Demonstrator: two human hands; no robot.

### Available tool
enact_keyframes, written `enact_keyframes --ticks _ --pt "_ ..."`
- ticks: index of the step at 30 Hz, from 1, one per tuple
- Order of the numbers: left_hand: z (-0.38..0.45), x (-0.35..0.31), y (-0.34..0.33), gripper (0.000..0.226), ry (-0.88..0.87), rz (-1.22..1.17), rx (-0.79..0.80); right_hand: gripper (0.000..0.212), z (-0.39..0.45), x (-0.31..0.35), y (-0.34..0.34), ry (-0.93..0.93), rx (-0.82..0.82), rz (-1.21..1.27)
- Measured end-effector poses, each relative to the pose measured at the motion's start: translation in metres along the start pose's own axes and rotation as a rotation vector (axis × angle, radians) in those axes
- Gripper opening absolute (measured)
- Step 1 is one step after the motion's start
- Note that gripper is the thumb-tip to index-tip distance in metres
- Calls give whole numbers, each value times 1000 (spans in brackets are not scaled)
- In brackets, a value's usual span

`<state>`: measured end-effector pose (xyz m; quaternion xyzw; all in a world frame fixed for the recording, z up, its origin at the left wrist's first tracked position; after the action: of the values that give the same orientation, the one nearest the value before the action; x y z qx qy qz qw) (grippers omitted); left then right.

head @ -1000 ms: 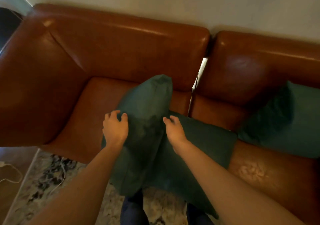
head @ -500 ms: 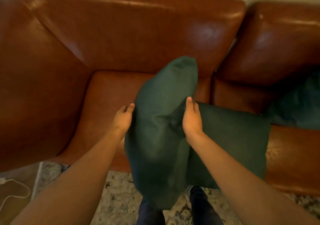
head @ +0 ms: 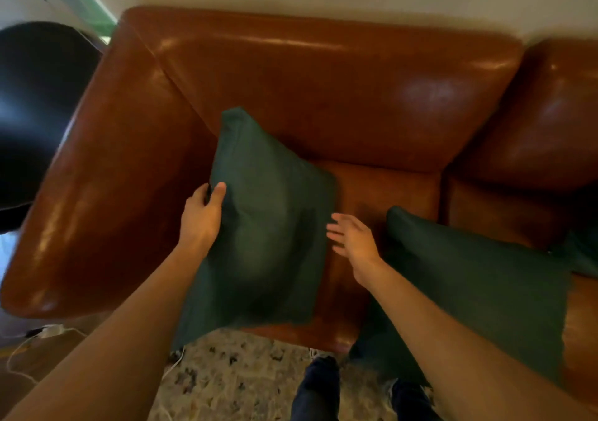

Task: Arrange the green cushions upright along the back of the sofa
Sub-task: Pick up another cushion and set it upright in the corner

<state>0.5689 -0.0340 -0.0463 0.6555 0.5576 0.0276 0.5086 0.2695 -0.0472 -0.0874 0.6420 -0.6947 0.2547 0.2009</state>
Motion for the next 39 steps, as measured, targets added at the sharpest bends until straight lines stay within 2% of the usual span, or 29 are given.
enact_keyframes --ticks 3,9,17,22,26,30,34,35,38,39 --pt "12 13 1 76 -35 143 -19 34 35 -31 13 -109 -110 -42" --pt "40 28 -7 82 -44 392 -137 61 109 -75 -6 -277 -194 23" --pt "61 44 -13 77 -63 408 -175 116 164 -121 -46 -329 -86 184" --pt "58 44 -8 72 -119 325 -156 82 133 -103 -61 -312 -85 236" --pt "36 23 -7 72 -184 277 -106 79 106 -92 -54 -269 -37 320" --pt "9 -5 -9 68 -222 156 -77 69 83 -51 -26 -180 -28 376" --pt "-12 -41 -8 54 -202 -124 -87 71 67 9 8 -65 -4 379" --pt "-11 -47 -5 56 -161 -234 -94 71 64 25 14 -30 6 384" --pt "-5 -60 -3 82 6 -499 -74 68 57 70 29 94 19 403" --pt "-3 -66 -5 81 26 -566 -59 67 55 83 32 130 20 403"
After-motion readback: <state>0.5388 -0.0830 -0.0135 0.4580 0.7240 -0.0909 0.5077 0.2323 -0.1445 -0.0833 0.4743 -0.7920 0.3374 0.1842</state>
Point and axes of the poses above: each hand's wrist, its own z-axis towards the middle knuckle, its own y-axis out of the back of the hand, x = y × z, the point moved 8 cm from there along z, towards the middle knuckle, and after that the axes turned 8 degrees about z, right-handed, at the moved point
